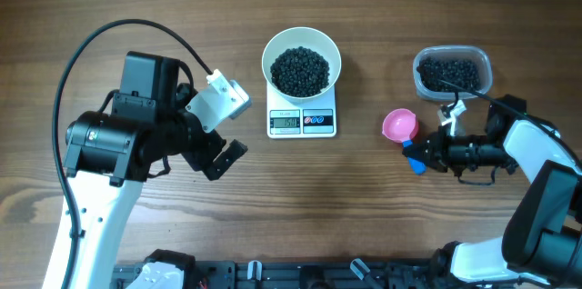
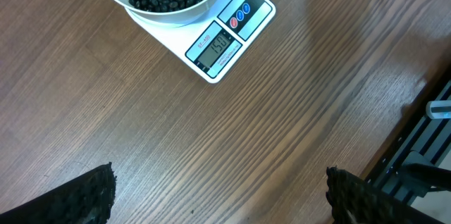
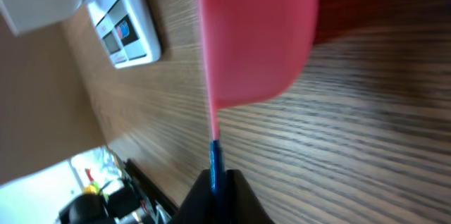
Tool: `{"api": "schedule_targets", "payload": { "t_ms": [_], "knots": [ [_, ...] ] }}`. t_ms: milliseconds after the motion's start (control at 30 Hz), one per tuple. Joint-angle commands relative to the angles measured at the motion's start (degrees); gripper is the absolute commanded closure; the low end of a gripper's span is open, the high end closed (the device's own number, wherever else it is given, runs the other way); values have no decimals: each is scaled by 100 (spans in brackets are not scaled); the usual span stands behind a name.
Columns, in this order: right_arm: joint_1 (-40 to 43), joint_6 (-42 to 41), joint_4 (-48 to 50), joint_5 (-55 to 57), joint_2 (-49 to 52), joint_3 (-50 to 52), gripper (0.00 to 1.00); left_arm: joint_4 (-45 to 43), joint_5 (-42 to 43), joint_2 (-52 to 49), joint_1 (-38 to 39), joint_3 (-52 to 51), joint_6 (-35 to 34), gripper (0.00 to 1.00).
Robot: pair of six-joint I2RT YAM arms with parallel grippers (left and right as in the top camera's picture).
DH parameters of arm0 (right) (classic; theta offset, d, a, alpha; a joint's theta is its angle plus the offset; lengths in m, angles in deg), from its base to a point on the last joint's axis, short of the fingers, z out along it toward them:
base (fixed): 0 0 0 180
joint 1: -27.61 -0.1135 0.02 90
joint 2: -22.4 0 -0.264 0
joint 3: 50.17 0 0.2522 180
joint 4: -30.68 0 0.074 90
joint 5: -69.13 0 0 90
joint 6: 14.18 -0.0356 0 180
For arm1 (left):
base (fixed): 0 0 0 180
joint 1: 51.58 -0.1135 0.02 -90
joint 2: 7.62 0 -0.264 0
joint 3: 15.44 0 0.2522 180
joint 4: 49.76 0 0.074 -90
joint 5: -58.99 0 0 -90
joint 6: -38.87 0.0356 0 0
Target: Scoop item into bowl and weigh 150g on scale
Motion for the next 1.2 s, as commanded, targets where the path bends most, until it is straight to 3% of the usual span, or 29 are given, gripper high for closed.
{"api": "schedule_targets", "payload": {
  "t_ms": [0,33,67,167,200,233,267,400,500,700,800,933,967,1000,1033,1067,1100,1167],
  "knots": [
    [7,-380,50,509,-31,57,75,2,9,0,-37,57,66,0],
    [9,-417,55,640,-31,57,66,2,9,0,-37,57,68,0],
    [9,-601,76,820,-31,57,65,2,9,0,-37,57,66,0],
    [9,-833,170,1132,-31,57,47,2,9,0,-37,57,68,0],
    [9,-905,254,1132,-31,57,30,2,9,0,-37,57,66,0],
    [9,-990,306,1152,-31,57,22,2,9,0,-37,57,66,0],
    [9,-1211,518,1169,-31,48,0,2,9,0,-37,57,66,0],
    [9,-1836,494,1067,-514,-503,0,2,9,0,-37,57,66,0],
    [7,-2765,664,402,-1886,-1292,0,2,9,0,-37,57,66,0],
    [2,-5351,3182,546,-4774,-1941,0,2,9,0,-37,57,68,0],
    [2,-6553,3088,544,-5576,-1941,0,2,9,0,-37,57,66,0],
    [2,-8644,2406,107,-5801,-1939,1,2,9,0,-37,57,66,0],
    [2,-8513,1982,57,-5790,-1937,0,2,9,0,-37,57,66,0],
    [2,-7630,1368,144,-5796,-1937,0,2,9,0,-37,57,68,0],
    [-39,-6553,1040,424,-5796,-1937,0,2,9,0,-37,57,68,0],
    [-149,-4830,645,1211,-5805,-1930,0,2,9,0,-37,57,66,0],
    [-273,-3901,568,2044,-5816,-1843,0,2,9,0,-37,57,66,0],
    [-627,-3130,662,2931,-5825,-1604,0,2,9,0,-37,57,66,0]
  ]
}}
